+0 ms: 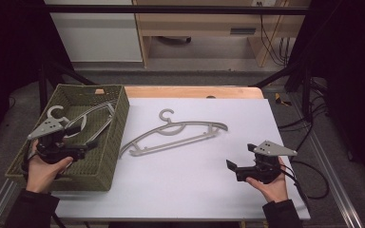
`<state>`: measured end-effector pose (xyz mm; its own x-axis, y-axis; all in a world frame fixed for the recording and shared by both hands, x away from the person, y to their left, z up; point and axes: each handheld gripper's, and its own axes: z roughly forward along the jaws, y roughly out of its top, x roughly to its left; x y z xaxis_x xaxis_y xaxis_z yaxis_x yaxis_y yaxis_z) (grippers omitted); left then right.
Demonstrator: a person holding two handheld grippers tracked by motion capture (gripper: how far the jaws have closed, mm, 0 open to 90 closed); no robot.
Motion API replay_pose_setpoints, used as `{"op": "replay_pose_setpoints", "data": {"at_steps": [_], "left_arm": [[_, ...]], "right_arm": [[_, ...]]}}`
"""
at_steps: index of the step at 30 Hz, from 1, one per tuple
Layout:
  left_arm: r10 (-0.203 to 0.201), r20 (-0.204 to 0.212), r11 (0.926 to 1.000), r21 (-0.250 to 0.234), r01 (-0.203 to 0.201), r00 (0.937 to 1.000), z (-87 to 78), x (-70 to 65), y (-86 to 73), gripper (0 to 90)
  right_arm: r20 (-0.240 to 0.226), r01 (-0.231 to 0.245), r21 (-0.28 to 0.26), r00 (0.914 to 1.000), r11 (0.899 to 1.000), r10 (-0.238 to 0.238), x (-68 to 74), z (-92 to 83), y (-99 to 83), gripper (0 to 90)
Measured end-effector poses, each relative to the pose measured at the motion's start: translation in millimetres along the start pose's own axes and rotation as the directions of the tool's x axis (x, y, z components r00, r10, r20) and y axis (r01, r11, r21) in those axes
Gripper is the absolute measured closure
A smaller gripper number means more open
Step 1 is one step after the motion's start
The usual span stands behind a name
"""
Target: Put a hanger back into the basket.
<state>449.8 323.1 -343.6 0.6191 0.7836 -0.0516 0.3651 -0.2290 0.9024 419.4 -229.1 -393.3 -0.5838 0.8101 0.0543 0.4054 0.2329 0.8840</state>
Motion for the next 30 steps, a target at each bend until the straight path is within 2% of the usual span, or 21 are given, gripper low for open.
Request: {"op": "replay_pose_setpoints", "data": {"at_steps": [4, 9, 14, 19, 24, 30], "left_arm": [[0.029, 0.043, 0.9996, 0.001, -0.029, 0.9986, 12.1, -21.2, 0.1, 5.7], [0.056, 0.074, 0.9984, 0.003, -0.056, 0.9957, 25.0, -43.7, 5.9, 5.8], [0.065, 0.093, 0.9978, 0.009, -0.066, 0.9936, 40.2, -58.1, 14.8, 6.2], [0.075, 0.118, 0.9965, 0.028, -0.079, 0.9901, 60.3, -69.0, 26.1, 7.0], [0.084, 0.116, 0.9944, 0.054, -0.091, 0.9897, 82.3, -73.8, 35.6, 7.8], [0.091, 0.107, 0.9897, 0.1, -0.102, 0.9901, 110.5, -76.7, 43.5, 8.4]], "right_arm": [[0.0, -0.001, -0.01, 1.0, 1.0, 0.001, 0.4, -1.1, -0.1, 3.8], [-0.004, 0.005, -0.01, 1.0, 1.0, -0.005, 0.7, -0.2, -0.4, 3.8], [-0.003, 0.005, -0.009, 1.0, 1.0, -0.005, 0.8, -0.6, -0.5, 3.9], [-0.003, 0.003, -0.012, 1.0, 1.0, -0.003, 0.5, -1.7, -0.4, 3.9], [-0.004, 0.017, -0.004, 0.9998, 1.0, -0.017, 1.3, -1.0, -1.5, 3.9], [-0.011, 0.012, -0.007, 0.9999, 1.0, -0.012, 1.6, -2.0, -1.3, 4.0]]}}
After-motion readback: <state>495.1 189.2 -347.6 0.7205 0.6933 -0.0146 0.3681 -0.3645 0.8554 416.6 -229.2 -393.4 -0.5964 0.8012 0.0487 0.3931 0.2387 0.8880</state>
